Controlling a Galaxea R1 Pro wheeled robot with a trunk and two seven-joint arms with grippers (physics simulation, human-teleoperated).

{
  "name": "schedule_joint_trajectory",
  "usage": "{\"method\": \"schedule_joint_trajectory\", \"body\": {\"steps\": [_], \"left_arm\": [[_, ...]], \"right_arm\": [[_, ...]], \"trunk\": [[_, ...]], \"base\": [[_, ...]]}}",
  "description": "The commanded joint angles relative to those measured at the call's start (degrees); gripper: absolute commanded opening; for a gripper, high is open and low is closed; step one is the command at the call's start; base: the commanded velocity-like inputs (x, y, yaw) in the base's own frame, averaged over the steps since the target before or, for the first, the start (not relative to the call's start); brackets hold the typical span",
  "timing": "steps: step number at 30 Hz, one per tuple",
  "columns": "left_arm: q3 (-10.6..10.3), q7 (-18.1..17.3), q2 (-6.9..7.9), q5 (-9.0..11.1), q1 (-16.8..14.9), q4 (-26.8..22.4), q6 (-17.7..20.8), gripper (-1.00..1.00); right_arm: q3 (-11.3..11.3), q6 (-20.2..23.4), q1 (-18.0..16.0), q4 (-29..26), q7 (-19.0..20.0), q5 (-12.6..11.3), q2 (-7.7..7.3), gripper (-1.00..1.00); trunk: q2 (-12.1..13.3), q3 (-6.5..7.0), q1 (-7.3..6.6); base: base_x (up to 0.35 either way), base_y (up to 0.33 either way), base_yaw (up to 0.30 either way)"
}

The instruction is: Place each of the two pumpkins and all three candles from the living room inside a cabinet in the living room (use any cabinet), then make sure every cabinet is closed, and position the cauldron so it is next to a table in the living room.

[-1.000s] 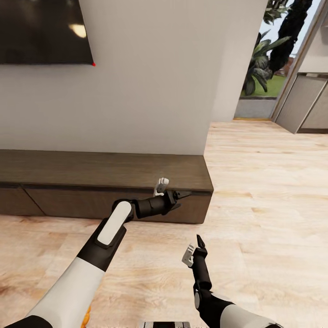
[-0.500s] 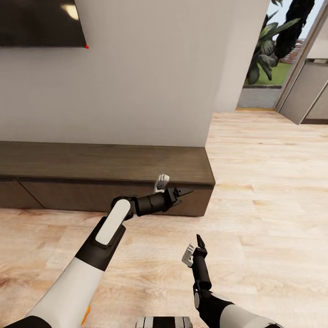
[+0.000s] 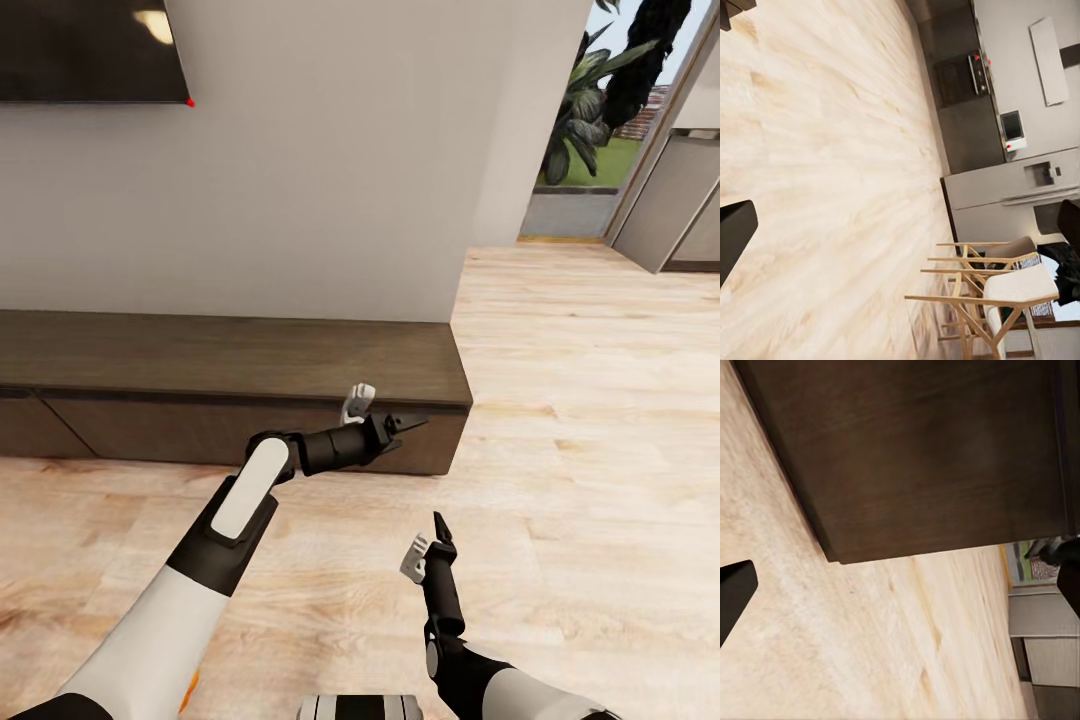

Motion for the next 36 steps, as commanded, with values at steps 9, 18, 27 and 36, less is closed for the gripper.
{"method": "schedule_joint_trajectory", "body": {"steps": [9,18,27,36], "left_arm": [[-0.04,-0.05,0.00,0.09,0.00,0.00,-0.12,1.00],[-0.29,-1.56,0.00,1.37,0.00,-0.04,-0.20,1.00],[0.14,-2.64,0.62,1.41,0.28,-0.37,-0.29,1.00],[0.23,-2.81,1.05,1.41,0.96,-2.90,-0.35,1.00]], "right_arm": [[0.00,0.00,0.00,0.00,-1.26,0.23,0.00,1.00],[-0.01,0.00,0.00,0.29,-3.22,2.59,0.00,1.00],[0.17,-0.09,-0.35,0.03,-3.35,2.83,0.00,1.00],[0.33,2.33,-0.35,-0.03,-6.03,2.78,0.00,1.00]], "trunk": [[0.00,0.00,0.00],[0.00,0.00,0.00],[0.00,0.00,0.00],[0.00,0.00,0.00]], "base": [[0.211,0.008,0.000],[0.332,0.000,0.000],[0.121,0.000,0.000],[0.123,0.000,0.000]]}}
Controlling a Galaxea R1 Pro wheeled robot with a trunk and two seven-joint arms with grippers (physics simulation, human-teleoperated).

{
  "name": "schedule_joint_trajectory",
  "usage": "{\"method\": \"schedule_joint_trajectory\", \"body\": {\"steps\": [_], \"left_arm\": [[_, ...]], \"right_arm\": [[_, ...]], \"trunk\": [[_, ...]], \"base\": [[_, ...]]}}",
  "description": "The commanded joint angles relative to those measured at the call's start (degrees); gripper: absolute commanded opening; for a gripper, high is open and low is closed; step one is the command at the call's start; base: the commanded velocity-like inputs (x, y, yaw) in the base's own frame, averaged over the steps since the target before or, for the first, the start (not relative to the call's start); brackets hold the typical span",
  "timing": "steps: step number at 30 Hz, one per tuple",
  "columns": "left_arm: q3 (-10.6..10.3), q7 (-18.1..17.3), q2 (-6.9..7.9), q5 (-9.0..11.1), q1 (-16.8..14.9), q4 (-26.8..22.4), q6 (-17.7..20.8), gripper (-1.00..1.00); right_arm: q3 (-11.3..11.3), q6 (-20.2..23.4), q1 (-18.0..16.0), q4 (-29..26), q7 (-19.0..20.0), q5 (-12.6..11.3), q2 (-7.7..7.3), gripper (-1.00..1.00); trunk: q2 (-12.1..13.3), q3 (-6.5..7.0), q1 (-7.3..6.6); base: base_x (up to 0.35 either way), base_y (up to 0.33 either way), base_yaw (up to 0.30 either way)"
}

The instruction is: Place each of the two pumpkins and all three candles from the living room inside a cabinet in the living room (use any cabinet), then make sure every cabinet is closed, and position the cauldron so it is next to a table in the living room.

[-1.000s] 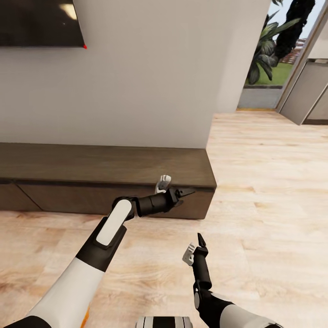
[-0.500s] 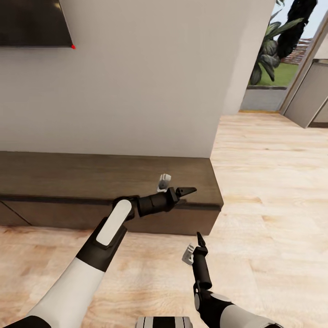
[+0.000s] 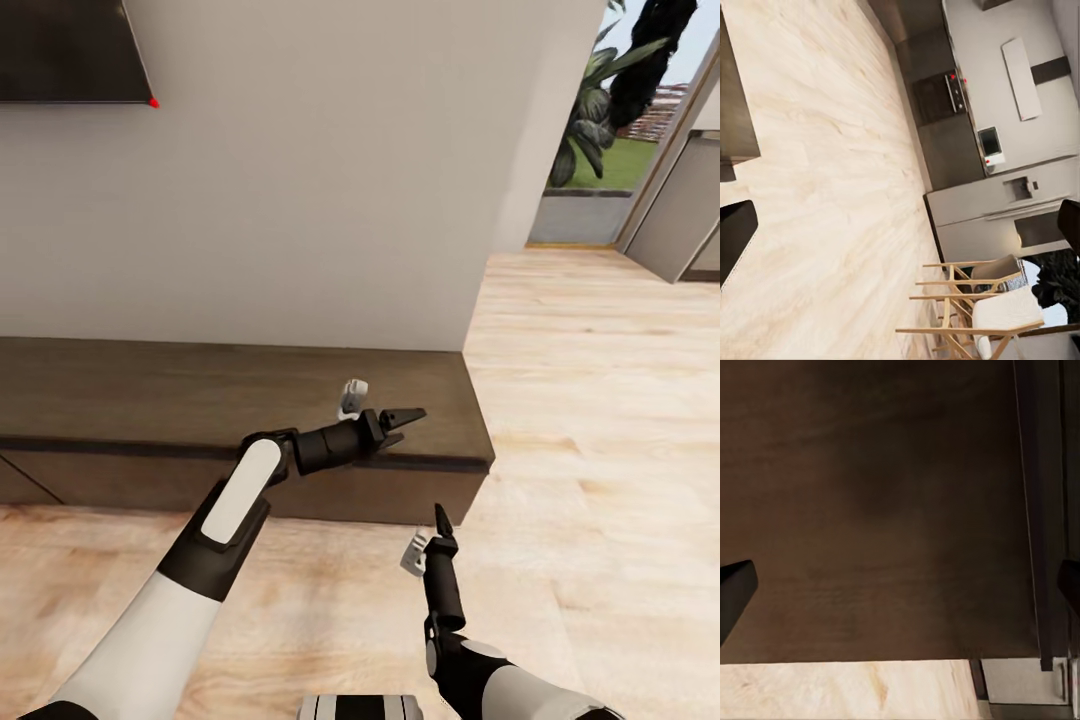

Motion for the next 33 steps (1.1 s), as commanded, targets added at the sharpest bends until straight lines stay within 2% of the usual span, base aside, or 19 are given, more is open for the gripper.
{"method": "schedule_joint_trajectory", "body": {"steps": [1,13,14,19,24,33], "left_arm": [[0.00,0.00,0.00,0.00,0.00,-0.04,-0.01,1.00],[-0.17,0.00,0.01,0.00,0.01,-1.56,0.06,1.00],[-0.18,0.01,0.01,0.00,0.01,-1.57,0.06,1.00],[-0.18,0.06,0.01,0.00,0.01,-1.58,0.06,1.00],[-0.18,0.04,0.00,0.00,0.02,-1.57,0.06,1.00],[-0.18,0.00,-0.03,0.00,0.01,-1.59,0.06,1.00]], "right_arm": [[0.01,0.08,0.00,-0.01,-0.33,-0.02,0.00,1.00],[-0.01,0.22,0.00,-0.01,-4.18,0.04,0.00,1.00],[-0.01,0.22,0.00,-0.02,-8.04,0.04,0.00,1.00],[-0.01,0.36,0.00,-0.03,-10.18,0.04,0.00,1.00],[-0.05,3.35,0.00,-0.39,-11.87,-0.05,0.00,1.00],[-0.07,3.83,0.00,-0.53,-12.33,-0.07,0.00,1.00]], "trunk": [[0.00,0.00,0.00],[0.00,0.00,0.00],[0.00,0.00,0.00],[0.00,0.00,0.00],[0.00,0.00,0.00],[0.00,0.00,0.00]], "base": [[0.315,0.000,0.000],[0.143,0.000,0.000],[0.037,0.000,0.000],[0.011,0.000,0.000],[0.005,0.000,0.000],[0.050,0.000,0.000]]}}
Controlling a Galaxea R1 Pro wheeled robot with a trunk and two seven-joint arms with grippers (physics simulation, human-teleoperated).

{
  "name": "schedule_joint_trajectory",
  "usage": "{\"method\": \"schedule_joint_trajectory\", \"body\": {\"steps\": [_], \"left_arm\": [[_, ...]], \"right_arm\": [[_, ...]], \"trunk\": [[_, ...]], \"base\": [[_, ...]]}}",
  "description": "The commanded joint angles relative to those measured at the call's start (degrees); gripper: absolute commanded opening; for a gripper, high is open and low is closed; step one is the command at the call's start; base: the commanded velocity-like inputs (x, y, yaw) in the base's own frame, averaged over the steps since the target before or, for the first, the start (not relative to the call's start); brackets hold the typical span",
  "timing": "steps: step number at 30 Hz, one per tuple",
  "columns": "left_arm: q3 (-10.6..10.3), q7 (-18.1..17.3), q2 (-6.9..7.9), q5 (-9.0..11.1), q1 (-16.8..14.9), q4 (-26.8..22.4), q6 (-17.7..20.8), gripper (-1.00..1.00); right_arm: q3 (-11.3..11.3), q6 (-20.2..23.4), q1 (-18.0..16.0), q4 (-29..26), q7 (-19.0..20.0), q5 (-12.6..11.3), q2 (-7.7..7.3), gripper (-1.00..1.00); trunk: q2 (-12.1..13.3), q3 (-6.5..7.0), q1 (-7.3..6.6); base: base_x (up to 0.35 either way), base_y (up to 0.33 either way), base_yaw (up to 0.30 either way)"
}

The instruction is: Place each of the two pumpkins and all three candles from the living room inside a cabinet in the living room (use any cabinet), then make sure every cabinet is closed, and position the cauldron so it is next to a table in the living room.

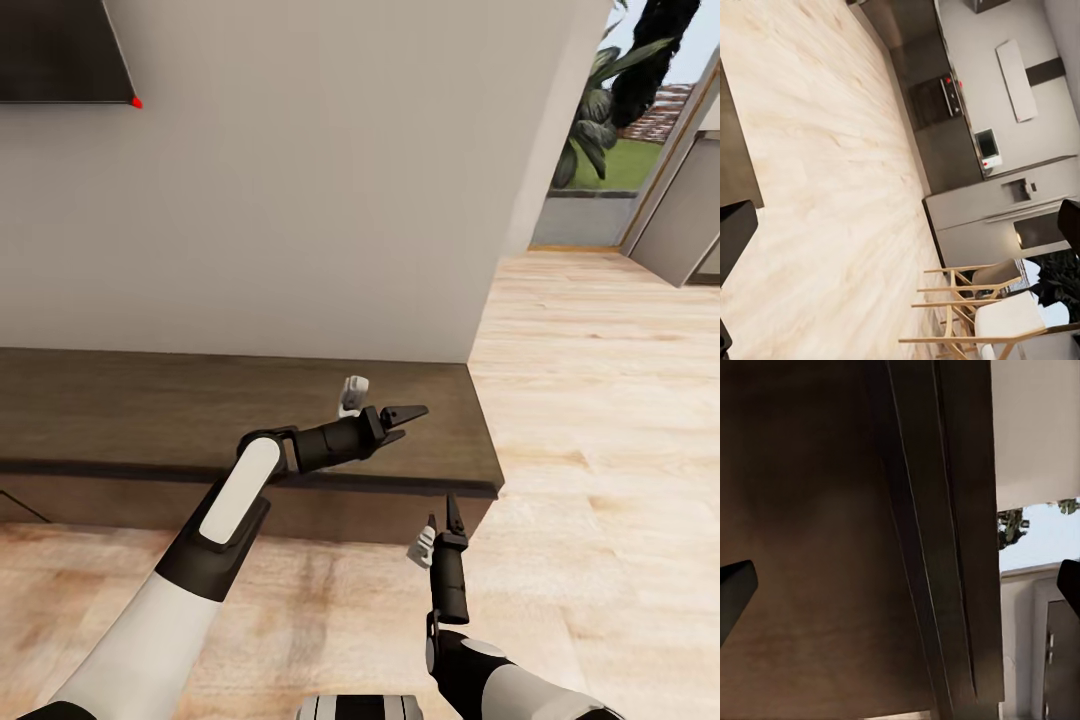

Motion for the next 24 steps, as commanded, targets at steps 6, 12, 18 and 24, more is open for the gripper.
{"method": "schedule_joint_trajectory", "body": {"steps": [6,12,18,24], "left_arm": [[0.00,0.00,0.03,0.00,0.01,0.05,-0.03,1.00],[-0.08,0.00,0.01,0.00,0.02,0.03,-0.05,1.00],[-0.09,0.00,-0.02,0.00,0.05,0.08,-0.04,1.00],[-0.08,0.05,0.01,0.00,0.02,0.09,-0.01,1.00]], "right_arm": [[0.00,-0.09,0.00,0.15,0.46,-0.07,0.00,1.00],[0.00,-0.09,0.00,0.30,0.52,0.01,0.00,1.00],[0.00,-0.17,0.00,0.31,0.61,0.02,0.00,1.00],[0.00,-0.18,0.00,0.33,0.62,0.02,0.00,-1.00]], "trunk": [[0.00,0.00,0.00],[0.00,0.00,0.00],[0.00,0.00,0.00],[0.00,0.00,0.00]], "base": [[0.210,0.000,0.000],[0.036,0.000,0.000],[0.002,0.000,0.000],[0.000,0.000,0.000]]}}
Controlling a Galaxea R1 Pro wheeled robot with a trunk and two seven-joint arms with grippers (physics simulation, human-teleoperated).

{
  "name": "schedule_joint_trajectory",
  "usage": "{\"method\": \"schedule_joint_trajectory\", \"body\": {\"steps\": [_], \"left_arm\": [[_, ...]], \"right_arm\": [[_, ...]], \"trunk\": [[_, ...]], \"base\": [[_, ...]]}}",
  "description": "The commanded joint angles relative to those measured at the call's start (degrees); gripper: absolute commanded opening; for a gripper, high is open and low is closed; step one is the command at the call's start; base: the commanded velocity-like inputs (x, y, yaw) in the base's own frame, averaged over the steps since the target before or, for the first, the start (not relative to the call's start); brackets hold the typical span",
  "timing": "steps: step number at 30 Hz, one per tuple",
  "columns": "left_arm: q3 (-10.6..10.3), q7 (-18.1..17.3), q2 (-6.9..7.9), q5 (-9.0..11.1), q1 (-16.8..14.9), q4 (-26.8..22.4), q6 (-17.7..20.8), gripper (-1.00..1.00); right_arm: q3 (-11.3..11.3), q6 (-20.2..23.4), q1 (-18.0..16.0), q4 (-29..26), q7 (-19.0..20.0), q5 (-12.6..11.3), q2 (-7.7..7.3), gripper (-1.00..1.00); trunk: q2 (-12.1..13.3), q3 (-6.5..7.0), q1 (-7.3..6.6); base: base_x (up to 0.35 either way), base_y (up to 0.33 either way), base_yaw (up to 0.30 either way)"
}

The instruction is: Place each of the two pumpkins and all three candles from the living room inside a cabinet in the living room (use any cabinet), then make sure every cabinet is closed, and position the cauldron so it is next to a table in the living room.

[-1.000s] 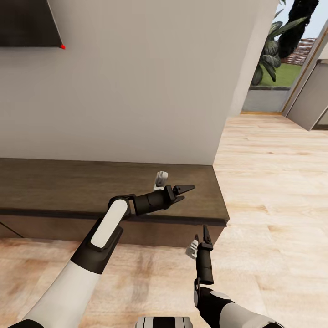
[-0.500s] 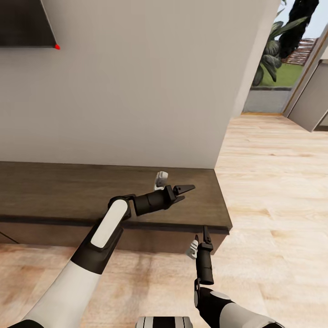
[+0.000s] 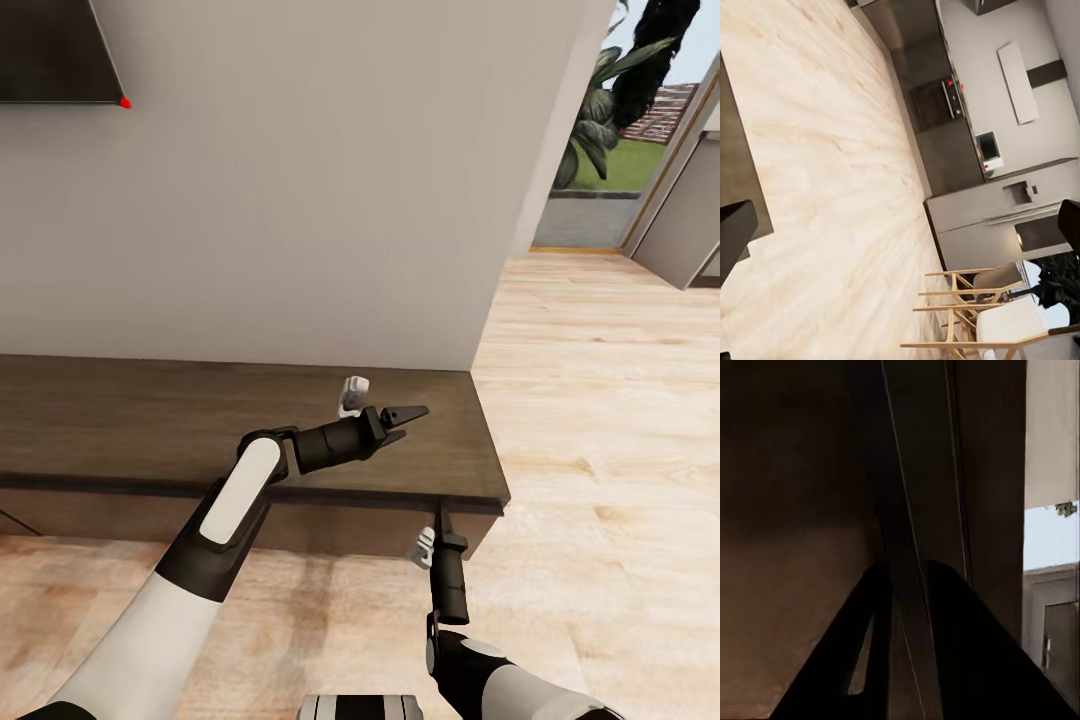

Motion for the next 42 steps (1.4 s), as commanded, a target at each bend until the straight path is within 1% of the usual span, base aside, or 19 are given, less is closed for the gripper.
{"method": "schedule_joint_trajectory", "body": {"steps": [1,21,33,38,42], "left_arm": [[0.04,0.01,0.00,0.00,0.00,0.00,-0.03,1.00],[0.01,0.15,0.00,-0.05,0.06,0.00,-0.15,1.00],[-0.01,0.09,-0.06,-0.04,0.06,0.00,-0.16,1.00],[-0.01,0.07,-0.06,-0.04,0.06,0.00,-0.14,1.00],[-0.01,0.12,-0.06,-0.08,0.06,0.00,-0.13,1.00]], "right_arm": [[-0.08,-0.61,0.03,0.04,1.07,-0.26,0.00,-1.00],[-0.08,-0.61,0.03,-0.09,1.22,-0.35,0.00,-1.00],[-0.08,-0.61,0.03,-0.09,1.22,-0.35,0.00,-1.00],[-0.08,-0.61,0.03,-0.05,1.14,-0.35,0.00,-1.00],[-0.08,-0.61,0.03,-0.06,1.15,-0.35,0.00,-1.00]], "trunk": [[0.01,-0.01,0.01],[0.01,-0.01,0.01],[0.01,-0.01,0.01],[0.01,-0.01,0.01],[0.01,-0.01,0.01]], "base": [[0.000,0.000,0.000],[-0.003,0.000,0.000],[-0.173,0.000,0.000],[-0.088,0.000,0.000],[-0.241,0.000,0.000]]}}
